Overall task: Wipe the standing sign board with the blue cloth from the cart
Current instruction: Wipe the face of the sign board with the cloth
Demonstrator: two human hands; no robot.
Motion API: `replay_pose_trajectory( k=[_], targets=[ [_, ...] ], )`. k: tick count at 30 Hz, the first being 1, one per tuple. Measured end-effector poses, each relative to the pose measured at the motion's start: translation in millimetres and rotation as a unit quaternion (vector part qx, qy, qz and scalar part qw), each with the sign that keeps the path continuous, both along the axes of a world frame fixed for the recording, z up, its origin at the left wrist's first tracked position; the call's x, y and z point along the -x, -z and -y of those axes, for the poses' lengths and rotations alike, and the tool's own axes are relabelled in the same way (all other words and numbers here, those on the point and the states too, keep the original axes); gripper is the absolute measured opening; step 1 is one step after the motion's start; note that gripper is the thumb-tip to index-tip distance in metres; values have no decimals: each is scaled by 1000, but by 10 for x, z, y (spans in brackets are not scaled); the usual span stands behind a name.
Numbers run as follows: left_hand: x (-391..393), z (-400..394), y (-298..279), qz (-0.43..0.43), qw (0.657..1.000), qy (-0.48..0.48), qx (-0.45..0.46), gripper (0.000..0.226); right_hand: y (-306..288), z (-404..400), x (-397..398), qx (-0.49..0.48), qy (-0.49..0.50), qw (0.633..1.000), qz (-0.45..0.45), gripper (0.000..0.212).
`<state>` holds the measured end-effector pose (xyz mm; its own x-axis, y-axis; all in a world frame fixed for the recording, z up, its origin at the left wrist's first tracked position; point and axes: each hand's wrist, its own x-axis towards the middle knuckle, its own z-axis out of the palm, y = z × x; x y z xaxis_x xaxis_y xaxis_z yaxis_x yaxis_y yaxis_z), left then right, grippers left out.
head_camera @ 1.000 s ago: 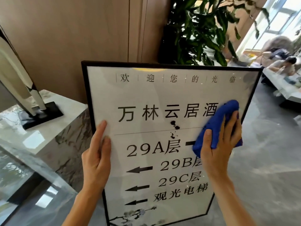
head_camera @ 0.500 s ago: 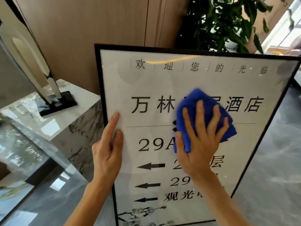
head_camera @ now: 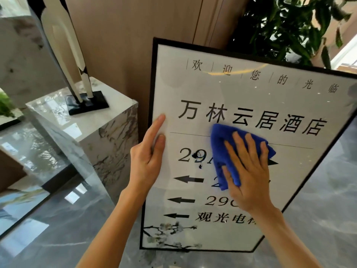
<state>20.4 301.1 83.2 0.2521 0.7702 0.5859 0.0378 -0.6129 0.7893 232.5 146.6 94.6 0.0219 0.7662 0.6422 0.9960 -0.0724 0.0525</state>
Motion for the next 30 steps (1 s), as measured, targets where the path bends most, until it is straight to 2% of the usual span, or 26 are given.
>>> replay_pose_trajectory(
  k=[7, 14, 16, 19, 22, 25, 30],
  targets=[
    [-6, 26, -34, 8, 999, 19, 25, 47, -92, -32, -33, -58, 54, 989, -126, 53],
    [-10, 12, -23, 21, 999, 24, 13, 49, -373, -66, -199, -139, 55, 956, -251, 56],
    [-19, 3, 17, 33, 999, 18, 6, 49, -371, -178, -77, -151, 86, 959, -225, 57],
    [-25, -11, 66, 48, 999, 12, 3, 47, -206, -367, 190, -151, 104, 973, -138, 52],
    [-39, -34, 64, 51, 998, 22, 16, 47, 41, -474, 402, -137, 57, 986, -74, 49],
    [-32, -4, 66, 52, 998, 37, 20, 47, 365, -390, 495, -76, -2, 997, 8, 54],
    [-19, 9, 24, 50, 997, 40, 32, 46, 886, -37, 499, 38, -79, 987, 136, 59]
  ],
)
